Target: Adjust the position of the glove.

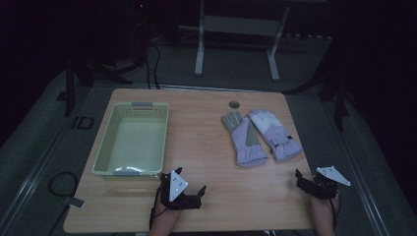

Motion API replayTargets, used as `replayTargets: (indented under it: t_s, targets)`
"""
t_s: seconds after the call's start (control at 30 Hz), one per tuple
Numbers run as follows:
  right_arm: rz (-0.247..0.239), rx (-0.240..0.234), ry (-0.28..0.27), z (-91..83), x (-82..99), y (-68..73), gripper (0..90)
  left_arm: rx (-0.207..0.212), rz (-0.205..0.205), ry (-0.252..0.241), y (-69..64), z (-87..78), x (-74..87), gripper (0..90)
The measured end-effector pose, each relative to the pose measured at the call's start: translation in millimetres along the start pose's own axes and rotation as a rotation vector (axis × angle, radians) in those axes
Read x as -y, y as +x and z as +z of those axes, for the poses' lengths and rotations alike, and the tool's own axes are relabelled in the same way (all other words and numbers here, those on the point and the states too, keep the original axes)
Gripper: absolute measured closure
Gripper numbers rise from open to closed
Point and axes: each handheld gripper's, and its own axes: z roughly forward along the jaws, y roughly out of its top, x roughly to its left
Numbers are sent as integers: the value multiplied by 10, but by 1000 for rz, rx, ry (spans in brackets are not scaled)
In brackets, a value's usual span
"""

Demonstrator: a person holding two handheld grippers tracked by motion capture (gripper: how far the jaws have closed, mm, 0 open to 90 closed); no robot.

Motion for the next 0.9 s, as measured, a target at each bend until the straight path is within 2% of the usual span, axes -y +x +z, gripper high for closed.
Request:
replayTargets:
  t_s: [0.17, 0.2, 0.4, 0.53, 0.6, 0.73, 0.77, 0.8, 0.87, 0.9]
  targets:
    - [8, -25, 19, 15, -11, -23, 122, 2, 0, 2, -5, 2, -1, 0]
    - [15, -46, 18, 4, -32, -32, 122, 2, 1, 2, -5, 2, -2, 0]
    - [-7, -47, 34, -28, -127, -30, 122, 2, 0, 2, -4, 2, -1, 0]
    - [-26, -17, 31, -108, -262, -7, 119, 4, 2, 1, -5, 3, -1, 0]
    - [2, -33, 26, -144, -341, -14, 116, 4, 3, 1, -6, 2, -1, 0]
    - [-20, -19, 21, -185, -471, 8, 119, 6, 5, 2, -7, 3, -1, 0]
    - [-21, -27, 31, -196, -519, 7, 143, 7, 6, 3, -8, 4, -2, 0]
    - [12, -84, 68, -202, -614, -18, 143, 7, 7, 4, -8, 4, -2, 0]
    - [30, -97, 61, -225, -704, -20, 152, 7, 6, 0, -8, 2, -1, 0]
    - [14, -80, 56, -236, -751, -9, 151, 8, 5, 2, -7, 3, -2, 0]
